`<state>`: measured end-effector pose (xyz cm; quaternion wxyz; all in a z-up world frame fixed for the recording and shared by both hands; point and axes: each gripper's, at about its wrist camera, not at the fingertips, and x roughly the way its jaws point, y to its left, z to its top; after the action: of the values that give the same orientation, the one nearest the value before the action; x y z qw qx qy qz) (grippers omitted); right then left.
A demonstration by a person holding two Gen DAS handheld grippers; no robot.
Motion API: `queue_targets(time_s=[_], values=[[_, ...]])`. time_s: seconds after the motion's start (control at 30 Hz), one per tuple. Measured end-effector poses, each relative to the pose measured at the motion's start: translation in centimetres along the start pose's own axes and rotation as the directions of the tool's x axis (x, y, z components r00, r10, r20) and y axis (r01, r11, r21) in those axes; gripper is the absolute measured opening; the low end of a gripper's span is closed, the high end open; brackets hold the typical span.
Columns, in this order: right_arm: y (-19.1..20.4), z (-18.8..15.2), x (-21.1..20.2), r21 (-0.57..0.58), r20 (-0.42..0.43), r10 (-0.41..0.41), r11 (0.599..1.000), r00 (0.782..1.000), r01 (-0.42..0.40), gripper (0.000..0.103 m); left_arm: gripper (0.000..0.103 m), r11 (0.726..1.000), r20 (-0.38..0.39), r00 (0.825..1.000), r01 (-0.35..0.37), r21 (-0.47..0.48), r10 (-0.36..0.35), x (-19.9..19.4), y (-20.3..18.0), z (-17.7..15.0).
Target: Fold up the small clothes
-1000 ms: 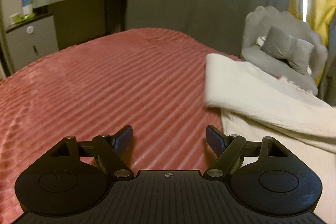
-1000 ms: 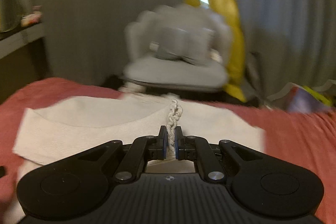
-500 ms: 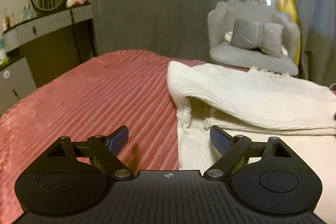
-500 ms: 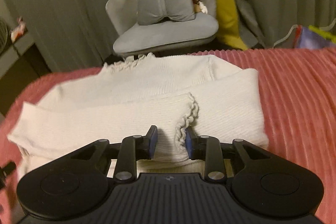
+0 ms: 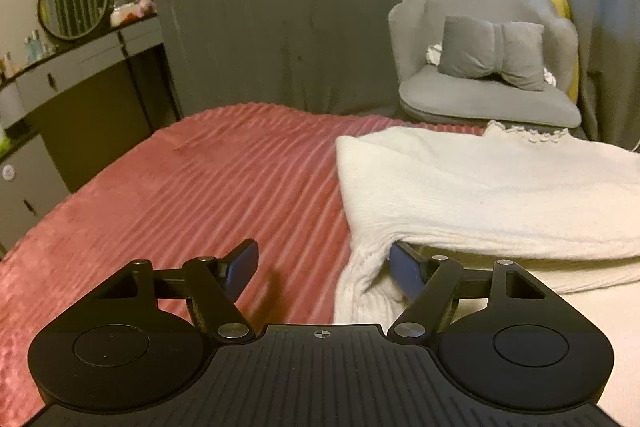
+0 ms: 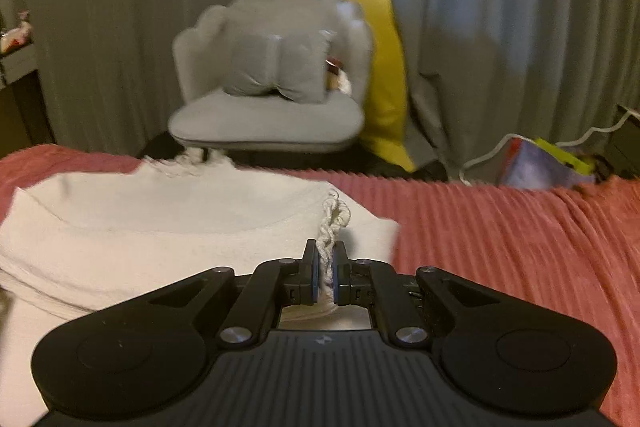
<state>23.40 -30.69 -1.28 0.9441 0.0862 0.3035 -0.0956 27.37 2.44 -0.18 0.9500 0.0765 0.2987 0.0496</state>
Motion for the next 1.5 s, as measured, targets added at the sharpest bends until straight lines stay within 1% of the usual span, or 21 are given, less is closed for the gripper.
queue_targets(time_s=[0.1,0.27,0.33,0.4,0.43,0.47,0.5,0.57,0.63,0.67,0.77,0.83,0.93,0.97,1.1,1.13,1.2,1.27,1.33,1.4,1.5], values=[[-0.6,-0.9,0.7,-0.004,-0.023,-0.018,1.000,1.000,0.018,0.005,0.077,1.000,-0.005,1.000,-0.008,0.025,0.008,0.2,-0.2,-0.4],[-0.6,-1.8,2.2,-0.027,-0.054,-0.051,0.998,0.997,0.050,0.008,0.077,1.000,-0.052,0.999,-0.008,0.013,0.009,-0.6,1.3,-0.9],[-1.1,-1.5,1.6,0.009,-0.030,-0.123,0.992,0.992,0.123,0.017,0.076,0.999,-0.017,0.999,-0.050,-0.002,0.049,-2.3,2.3,-0.5],[-1.0,-1.3,0.3,0.033,0.041,-0.161,0.987,0.986,0.160,0.019,0.079,0.997,0.047,0.997,-0.060,-0.041,0.062,-3.9,3.2,0.4],[-0.8,-1.2,0.0,0.035,0.059,-0.134,0.991,0.989,0.132,0.019,0.083,0.998,0.065,0.997,-0.044,-0.054,0.047,-4.2,3.1,1.0],[-0.1,-1.2,-0.2,0.028,0.068,-0.077,0.997,0.995,0.076,0.019,0.091,0.998,0.081,0.996,-0.018,-0.055,0.023,-4.2,2.7,1.6],[1.0,-1.2,-0.2,0.002,0.066,-0.012,1.000,0.998,0.012,0.019,0.095,0.999,0.097,0.995,0.004,-0.049,0.000,-4.0,2.1,1.9],[3.7,-1.5,-0.1,-0.070,0.039,0.106,0.992,0.994,-0.104,0.019,0.095,0.997,0.102,0.993,0.069,-0.033,-0.065,-3.0,0.5,2.1],[5.8,-1.9,0.3,-0.120,0.010,0.198,0.973,0.980,-0.195,0.020,0.095,0.992,0.061,0.990,0.126,-0.018,-0.125,-1.5,-1.1,1.8],[6.5,-2.1,0.6,-0.141,-0.002,0.217,0.966,0.976,-0.215,0.021,0.094,0.993,0.042,0.992,0.121,-0.001,-0.121,-0.8,-1.7,1.5],[6.5,-2.7,2.0,-0.171,-0.037,0.160,0.971,0.986,-0.164,0.022,0.096,0.993,-0.057,0.998,0.020,0.113,-0.013,1.9,-3.6,0.0],[4.8,-2.8,2.3,-0.152,-0.031,0.107,0.982,0.994,-0.111,0.022,0.100,0.996,-0.042,0.999,0.024,0.086,-0.021,2.5,-3.0,-0.8],[2.0,-3.0,2.6,-0.154,-0.013,0.028,0.988,1.000,-0.030,0.022,0.101,0.998,-0.070,0.996,0.062,0.013,-0.061,2.8,-1.8,-0.7],[1.2,-3.1,2.6,-0.144,-0.010,0.033,0.989,0.999,-0.034,0.022,0.101,0.998,-0.079,0.995,0.068,-0.002,-0.068,2.7,-1.5,-0.6],[0.1,-2.5,2.4,-0.116,-0.024,-0.051,0.992,0.998,0.048,0.022,0.098,0.998,-0.070,0.996,0.056,0.007,-0.055,1.3,-1.8,0.6],[0.4,-2.1,2.0,-0.089,-0.016,-0.038,0.995,0.999,0.036,0.022,0.098,0.998,-0.053,0.997,0.063,0.003,-0.063,0.7,-2.0,1.3],[1.9,-1.9,1.4,-0.108,0.011,0.016,0.994,1.000,-0.015,0.022,0.098,0.996,-0.025,0.995,0.093,0.004,-0.093,0.2,-2.8,2.2],[4.1,-2.0,1.1,-0.137,0.015,0.116,0.984,0.993,-0.113,0.022,0.098,0.994,-0.001,0.995,0.103,0.038,-0.103,0.8,-4.5,3.0],[6.5,-2.1,1.5,-0.167,-0.002,0.190,0.968,0.982,-0.187,0.022,0.098,0.992,-0.018,0.994,0.104,0.077,-0.103,2.5,-6.3,3.2],[8.3,-2.0,2.3,-0.199,-0.012,0.228,0.954,0.974,-0.226,0.023,0.099,0.991,-0.047,0.995,0.088,0.100,-0.084,4.3,-7.2,3.2],[8.4,-2.0,3.8,-0.213,-0.027,0.211,0.954,0.977,-0.211,0.026,0.101,0.991,-0.041,0.998,0.046,0.129,-0.041,6.4,-7.2,2.6]])
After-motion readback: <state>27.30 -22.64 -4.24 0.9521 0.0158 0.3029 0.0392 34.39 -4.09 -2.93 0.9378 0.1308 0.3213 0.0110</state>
